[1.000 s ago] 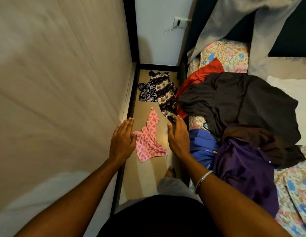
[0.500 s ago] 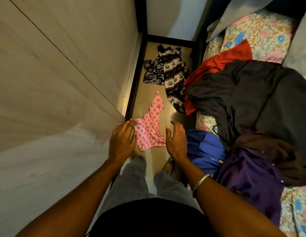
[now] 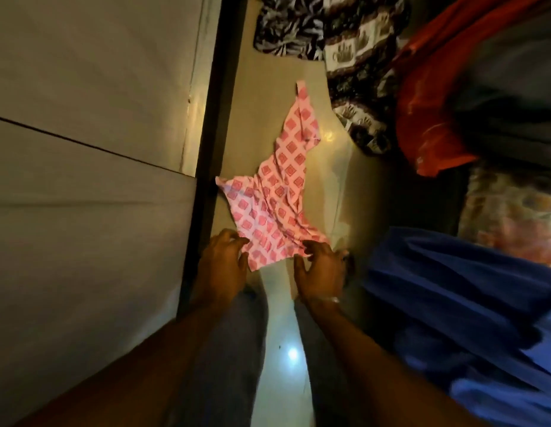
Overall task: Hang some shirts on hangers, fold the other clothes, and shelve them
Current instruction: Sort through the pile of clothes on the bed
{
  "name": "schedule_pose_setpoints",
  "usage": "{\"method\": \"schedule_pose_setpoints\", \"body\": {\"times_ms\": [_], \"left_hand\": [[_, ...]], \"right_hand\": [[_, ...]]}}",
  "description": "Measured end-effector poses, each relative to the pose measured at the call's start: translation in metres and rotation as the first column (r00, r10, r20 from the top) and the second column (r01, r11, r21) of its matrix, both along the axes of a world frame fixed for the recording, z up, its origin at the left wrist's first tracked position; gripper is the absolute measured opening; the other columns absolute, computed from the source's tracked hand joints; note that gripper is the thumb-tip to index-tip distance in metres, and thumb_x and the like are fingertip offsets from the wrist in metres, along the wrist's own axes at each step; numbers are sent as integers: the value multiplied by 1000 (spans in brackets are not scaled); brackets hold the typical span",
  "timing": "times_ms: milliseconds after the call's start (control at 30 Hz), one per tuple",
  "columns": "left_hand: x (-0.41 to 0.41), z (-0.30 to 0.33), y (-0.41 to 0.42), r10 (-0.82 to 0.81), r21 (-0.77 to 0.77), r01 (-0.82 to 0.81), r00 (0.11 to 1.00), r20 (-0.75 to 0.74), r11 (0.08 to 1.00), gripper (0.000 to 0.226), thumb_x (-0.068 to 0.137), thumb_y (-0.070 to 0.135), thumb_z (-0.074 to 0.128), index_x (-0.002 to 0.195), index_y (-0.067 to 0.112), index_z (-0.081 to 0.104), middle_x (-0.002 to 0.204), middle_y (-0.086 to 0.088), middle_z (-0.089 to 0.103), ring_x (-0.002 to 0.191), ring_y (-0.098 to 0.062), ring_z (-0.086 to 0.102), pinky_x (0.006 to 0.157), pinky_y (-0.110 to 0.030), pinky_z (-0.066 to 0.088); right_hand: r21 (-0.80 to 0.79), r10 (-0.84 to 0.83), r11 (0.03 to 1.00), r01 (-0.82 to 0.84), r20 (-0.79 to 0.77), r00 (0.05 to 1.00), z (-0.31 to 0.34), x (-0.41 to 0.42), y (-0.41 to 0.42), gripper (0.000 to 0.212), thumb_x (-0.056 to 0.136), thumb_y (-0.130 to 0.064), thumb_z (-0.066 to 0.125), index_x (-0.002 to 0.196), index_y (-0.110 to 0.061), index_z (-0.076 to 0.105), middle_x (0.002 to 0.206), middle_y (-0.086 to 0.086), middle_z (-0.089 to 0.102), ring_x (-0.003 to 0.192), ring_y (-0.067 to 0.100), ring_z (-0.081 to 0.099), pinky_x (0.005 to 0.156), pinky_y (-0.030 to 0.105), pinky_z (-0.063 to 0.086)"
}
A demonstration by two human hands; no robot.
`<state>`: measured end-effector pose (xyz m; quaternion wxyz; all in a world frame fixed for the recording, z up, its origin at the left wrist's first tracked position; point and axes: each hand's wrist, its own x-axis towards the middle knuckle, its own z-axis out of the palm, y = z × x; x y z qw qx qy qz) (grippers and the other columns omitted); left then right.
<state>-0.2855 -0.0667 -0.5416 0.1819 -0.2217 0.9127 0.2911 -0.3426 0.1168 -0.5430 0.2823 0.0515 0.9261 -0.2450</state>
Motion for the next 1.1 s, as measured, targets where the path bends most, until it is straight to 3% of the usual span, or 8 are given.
{"method": "schedule_pose_setpoints", "body": {"times_ms": [100, 233, 400, 600, 767, 933, 1000, 1100], "left_hand": [[4, -106, -1, 106, 115, -148, 945, 309, 982, 27, 91, 12, 72, 118, 9, 71, 127, -7, 65, 113, -28, 64, 87, -30, 52], [8, -201, 0, 297, 187, -439, 810, 506, 879, 57, 86, 22, 80, 137, 9, 57, 138, -11, 60, 123, -34, 59, 100, -43, 51], [-12, -250, 18, 564, 100, -650, 717, 410, 753, 47, 83, 24, 84, 122, 6, 66, 125, -11, 69, 114, -32, 65, 93, -37, 53], [-29, -237, 33, 599, 194, -734, 653, 463, 650, 20, 81, 23, 78, 96, 9, 80, 101, -8, 78, 100, -30, 71, 94, -42, 57], [-32, -124, 22, 583, 201, -619, 784, 213, 760, 14, 94, 33, 68, 97, 22, 76, 95, 3, 73, 89, -25, 67, 81, -42, 58], [-31, 48, -4, 550, 290, -532, 835, 23, 796, 14, 97, 27, 66, 99, 18, 77, 88, -3, 75, 81, -28, 70, 72, -47, 58], [-47, 144, -13, 506, 274, -476, 861, -47, 836, 15, 95, 25, 66, 99, 17, 79, 89, -6, 76, 82, -31, 70, 72, -43, 56], [-82, 276, -11, 472, 352, -427, 880, -49, 833, 17, 93, 8, 70, 107, 15, 76, 95, 3, 71, 90, -24, 66, 71, -26, 49]], "right_hand": [[23, 54, 998, -56, 69, 996, -96, -15, 0, 24, 91, -25, 65, 113, -18, 70, 114, 5, 68, 106, 27, 64, 89, 33, 49], [103, 85, 990, -95, 102, 991, -192, -31, 10, 37, 86, -25, 70, 121, -16, 63, 119, 10, 60, 110, 33, 59, 90, 43, 52], [216, 20, 975, -55, 164, 986, -251, -39, 22, 37, 83, -33, 72, 116, -21, 59, 117, 6, 59, 111, 33, 57, 91, 52, 52], [134, -86, 989, 62, 177, 981, -218, -34, 11, 13, 89, -32, 64, 87, -20, 67, 87, 3, 73, 86, 32, 67, 81, 43, 54], [0, -220, 975, 220, -2, 975, -96, -46, 9, 7, 93, -22, 64, 88, -20, 69, 82, -3, 67, 77, 17, 63, 69, 25, 43], [10, -234, 969, 246, -274, 933, 58, -61, 30, 12, 75, -12, 82, 82, -17, 73, 78, 1, 67, 81, 30, 62, 71, 37, 46], [-21, -248, 966, 259, -371, 895, 148, -73, 35, 7, 77, -23, 75, 80, -19, 72, 76, -1, 65, 80, 29, 61, 70, 41, 49], [-143, -347, 938, 316, -436, 830, 268, -89, 46, 23, 80, -37, 61, 82, -17, 72, 80, 1, 68, 83, 27, 61, 75, 40, 50]]}}
